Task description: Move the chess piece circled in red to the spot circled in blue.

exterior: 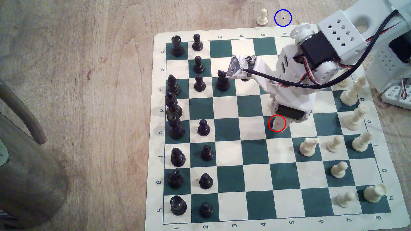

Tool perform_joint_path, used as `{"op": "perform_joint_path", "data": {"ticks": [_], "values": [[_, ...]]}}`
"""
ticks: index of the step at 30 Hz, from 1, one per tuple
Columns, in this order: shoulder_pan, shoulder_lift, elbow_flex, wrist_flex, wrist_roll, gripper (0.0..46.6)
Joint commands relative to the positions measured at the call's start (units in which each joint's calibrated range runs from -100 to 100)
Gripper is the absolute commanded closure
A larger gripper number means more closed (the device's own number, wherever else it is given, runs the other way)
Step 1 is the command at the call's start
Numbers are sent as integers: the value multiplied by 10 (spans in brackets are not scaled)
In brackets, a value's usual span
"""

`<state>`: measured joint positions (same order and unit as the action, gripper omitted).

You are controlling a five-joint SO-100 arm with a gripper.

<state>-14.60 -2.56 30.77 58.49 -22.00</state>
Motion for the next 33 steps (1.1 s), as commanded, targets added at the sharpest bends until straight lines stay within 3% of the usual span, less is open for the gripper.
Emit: {"op": "perform_joint_path", "data": {"ticks": [1, 14, 18, 19, 21, 33], "values": [[3, -18, -7, -7, 2, 371], [7, -25, -8, -14, 0, 358], [8, -28, -5, -14, 2, 393], [8, -28, -3, -14, 4, 432], [8, -29, -2, -16, 1, 464], [13, -107, -19, 10, 3, 464]]}}
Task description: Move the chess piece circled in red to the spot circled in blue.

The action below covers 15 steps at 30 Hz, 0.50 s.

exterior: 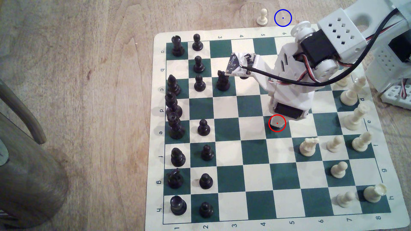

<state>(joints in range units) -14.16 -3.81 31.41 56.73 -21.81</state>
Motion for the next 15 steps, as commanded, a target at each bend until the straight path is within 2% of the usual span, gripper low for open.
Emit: {"op": "perform_joint_path", "data": {"ticks": [1, 6, 10, 15], "values": [[9, -107, -39, 40, 1, 464], [33, -168, -122, 110, 7, 464], [98, -215, -128, 132, 26, 463], [225, -295, -122, 173, 61, 463]]}}
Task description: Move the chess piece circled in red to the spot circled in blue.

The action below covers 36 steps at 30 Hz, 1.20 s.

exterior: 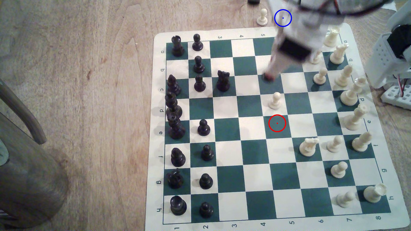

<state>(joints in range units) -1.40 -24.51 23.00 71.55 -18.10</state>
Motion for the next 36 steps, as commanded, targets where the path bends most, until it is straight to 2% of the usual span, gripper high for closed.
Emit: {"op": "perform_joint_path", "data": {"ticks": [1, 6, 15, 27, 36], "values": [[145, -116, -11, 32, 39, 463], [262, -142, 57, 35, 83, 463], [343, -134, 100, 19, 105, 463], [373, 40, 69, -73, 107, 463], [377, 119, 38, -100, 106, 463]]}}
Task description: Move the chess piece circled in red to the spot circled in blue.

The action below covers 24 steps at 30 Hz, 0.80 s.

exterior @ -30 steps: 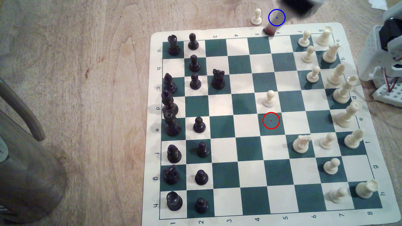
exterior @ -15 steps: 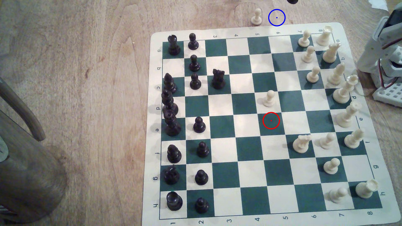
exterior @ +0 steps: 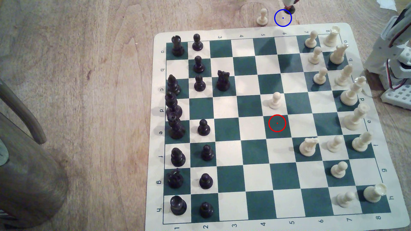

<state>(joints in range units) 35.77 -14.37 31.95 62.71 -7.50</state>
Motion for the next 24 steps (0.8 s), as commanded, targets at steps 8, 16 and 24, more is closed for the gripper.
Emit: {"op": "perform_joint_path", "data": {"ticks": [8, 16, 24], "values": [[4, 65, -69, -25, 0, 463], [6, 100, -69, -54, 0, 463], [5, 110, -63, -63, 2, 463]]}}
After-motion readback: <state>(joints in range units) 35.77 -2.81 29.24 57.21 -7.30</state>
